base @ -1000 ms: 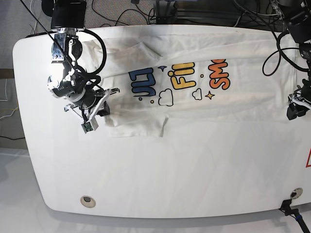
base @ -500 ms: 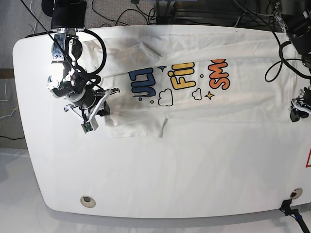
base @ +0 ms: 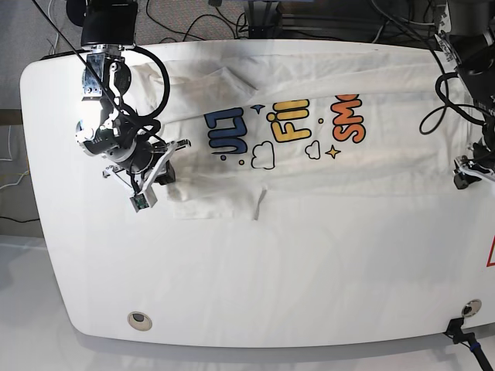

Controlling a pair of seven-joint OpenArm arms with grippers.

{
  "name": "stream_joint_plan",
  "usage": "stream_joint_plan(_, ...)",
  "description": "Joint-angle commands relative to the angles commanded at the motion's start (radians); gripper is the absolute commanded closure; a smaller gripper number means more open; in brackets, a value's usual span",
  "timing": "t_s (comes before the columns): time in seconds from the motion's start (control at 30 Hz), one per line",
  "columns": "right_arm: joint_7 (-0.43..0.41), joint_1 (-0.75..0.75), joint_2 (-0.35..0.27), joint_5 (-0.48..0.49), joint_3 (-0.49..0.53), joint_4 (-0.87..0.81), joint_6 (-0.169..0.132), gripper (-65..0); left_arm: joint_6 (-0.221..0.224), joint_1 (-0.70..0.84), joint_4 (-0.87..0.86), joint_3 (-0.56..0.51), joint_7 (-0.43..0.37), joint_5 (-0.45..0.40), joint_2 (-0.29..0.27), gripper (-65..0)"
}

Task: Fold the T-shirt properly
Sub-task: 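Hold the side edges and drag the shirt toward the robot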

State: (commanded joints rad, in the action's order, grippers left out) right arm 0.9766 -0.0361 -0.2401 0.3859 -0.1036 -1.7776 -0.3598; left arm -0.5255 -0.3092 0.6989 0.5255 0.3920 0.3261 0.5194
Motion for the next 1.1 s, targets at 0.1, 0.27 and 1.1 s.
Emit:
stream_joint_plan(0.1, 0.0, 0.0, 0.0, 0.0, 0.0, 0.0, 0.0, -2.0, -0.002, 0.0, -0.002, 0.0, 0.0, -0.002, -0.012, -28.4)
stream_joint_plan(0.27, 0.0, 0.0, 0.003, 0.0, 0.0, 0.0, 0.0, -2.0, -0.011, 0.0, -0.002, 0.0, 0.005, -0.002, -0.032, -28.4)
stream_joint_plan(1.1, -0.026, 0.014, 0.0, 0.0, 0.0, 0.0, 0.002, -2.0, -0.087, 0.032, 0.1, 0.0, 0.008, -0.005, -0.08, 0.0)
